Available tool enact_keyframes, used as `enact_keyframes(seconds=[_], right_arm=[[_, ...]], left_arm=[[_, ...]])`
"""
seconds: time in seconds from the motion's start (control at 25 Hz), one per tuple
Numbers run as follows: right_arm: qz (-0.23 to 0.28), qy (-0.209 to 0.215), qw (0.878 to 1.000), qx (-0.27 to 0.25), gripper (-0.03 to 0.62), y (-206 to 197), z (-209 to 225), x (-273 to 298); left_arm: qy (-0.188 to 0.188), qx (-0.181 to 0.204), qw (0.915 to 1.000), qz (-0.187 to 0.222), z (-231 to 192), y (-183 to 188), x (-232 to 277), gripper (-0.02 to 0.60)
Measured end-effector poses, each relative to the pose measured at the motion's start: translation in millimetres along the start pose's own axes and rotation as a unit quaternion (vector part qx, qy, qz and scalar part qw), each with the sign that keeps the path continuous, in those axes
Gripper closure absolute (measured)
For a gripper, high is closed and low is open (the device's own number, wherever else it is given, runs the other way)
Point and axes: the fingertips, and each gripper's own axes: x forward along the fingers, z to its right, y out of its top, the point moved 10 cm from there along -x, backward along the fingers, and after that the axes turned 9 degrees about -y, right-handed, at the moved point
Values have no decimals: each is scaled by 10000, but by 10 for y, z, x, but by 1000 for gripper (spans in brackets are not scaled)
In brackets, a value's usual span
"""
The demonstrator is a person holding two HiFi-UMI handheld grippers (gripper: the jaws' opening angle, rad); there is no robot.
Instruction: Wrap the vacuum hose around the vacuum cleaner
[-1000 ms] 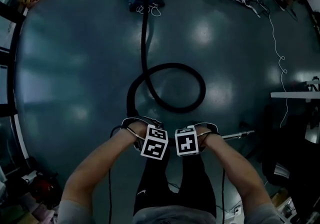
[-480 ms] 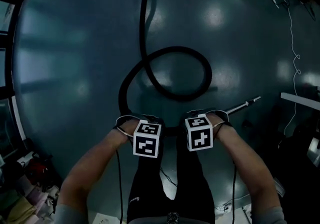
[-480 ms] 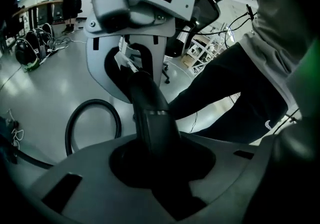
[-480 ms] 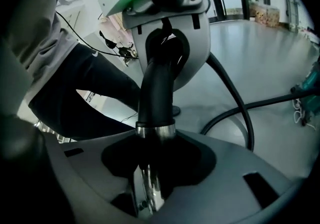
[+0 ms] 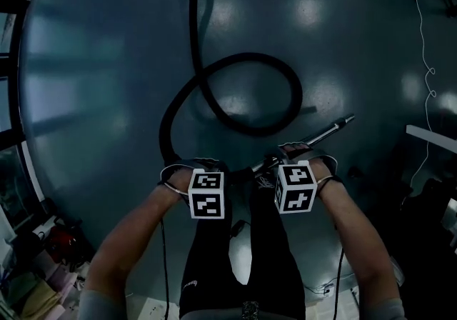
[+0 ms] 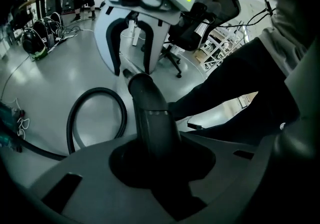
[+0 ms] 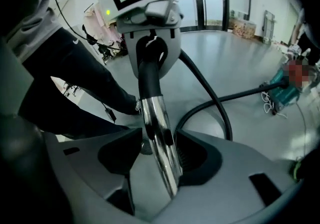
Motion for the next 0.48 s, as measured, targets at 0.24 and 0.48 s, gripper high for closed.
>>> enact_keyframes(seconds=[0.24,0.48], right_arm=[[382,-384,9809,1869,370,-349,100,-114],[1141,-282,8730,4734,321,-501,-43,40]], left_arm=[[160,-383,9991,32,-95,-133,92,472],[392,-1015,9928,491,-145,-141,190,472]])
